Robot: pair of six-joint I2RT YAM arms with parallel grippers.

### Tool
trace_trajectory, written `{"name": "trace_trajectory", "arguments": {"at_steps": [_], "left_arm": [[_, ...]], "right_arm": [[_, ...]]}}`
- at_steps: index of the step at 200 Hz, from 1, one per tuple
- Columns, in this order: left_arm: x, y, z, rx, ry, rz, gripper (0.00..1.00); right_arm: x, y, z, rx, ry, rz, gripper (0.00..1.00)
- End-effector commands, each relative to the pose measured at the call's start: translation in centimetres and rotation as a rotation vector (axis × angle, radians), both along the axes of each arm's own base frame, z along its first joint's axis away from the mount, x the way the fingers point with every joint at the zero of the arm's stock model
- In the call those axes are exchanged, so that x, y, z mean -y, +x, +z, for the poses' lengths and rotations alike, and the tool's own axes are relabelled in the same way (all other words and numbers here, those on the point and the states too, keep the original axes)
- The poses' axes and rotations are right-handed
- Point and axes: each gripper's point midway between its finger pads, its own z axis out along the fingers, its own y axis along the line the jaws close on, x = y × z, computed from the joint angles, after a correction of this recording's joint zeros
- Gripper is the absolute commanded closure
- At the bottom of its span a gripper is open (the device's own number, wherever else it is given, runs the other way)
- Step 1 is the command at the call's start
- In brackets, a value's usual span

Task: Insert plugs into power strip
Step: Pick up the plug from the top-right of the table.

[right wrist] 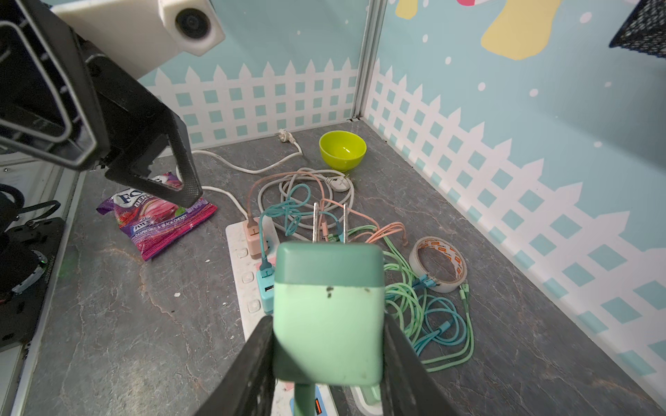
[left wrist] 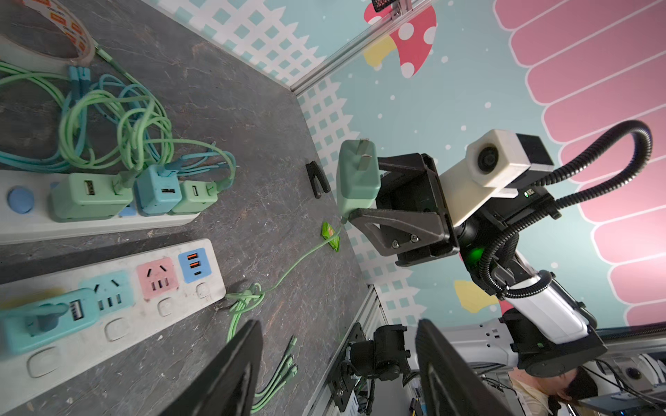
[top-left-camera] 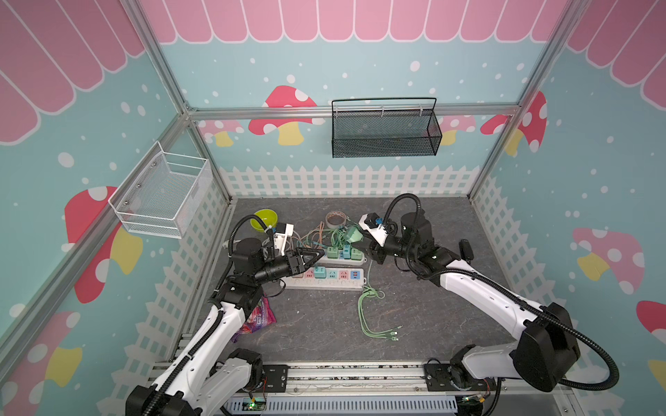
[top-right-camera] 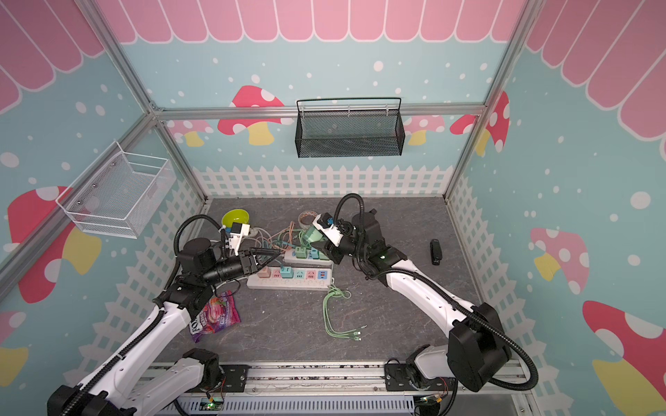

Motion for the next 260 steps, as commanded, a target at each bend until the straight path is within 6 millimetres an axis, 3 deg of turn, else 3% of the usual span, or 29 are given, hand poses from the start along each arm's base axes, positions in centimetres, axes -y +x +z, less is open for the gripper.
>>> {"name": "trace_trajectory", "arguments": {"at_steps": [1,86,158,229,260], "left_arm": [[1.1,-0.8,1.5,0.052,-0.007,-0.076,0.33],[1.6,-0.3,1.5,0.049,0.022,-0.071,0.41],[1.6,0.0,0.8,0.035,0.043,-0.064,0.49],[1.5,0.0,0.3,0.024,0.057,-0.056,0.70],[1.4,0.2,0.1,0.022,0.062,-0.047,0.80]], "right_arm": [[-1.2,-0.5,1.1,0.048,-0.018,0.046,0.69],[-4.9,-3.3,0.1,0.048,-0.106,0.168,0.71],[-6.8,-4.7,-0.3,0.060,-0.146,0.224,0.71],[-7.4,-4.9,-1.6,0.063,-0.196,0.229,0.71],[-7.3,-5.0,-1.8,0.047,-0.192,0.222,0.59]]}}
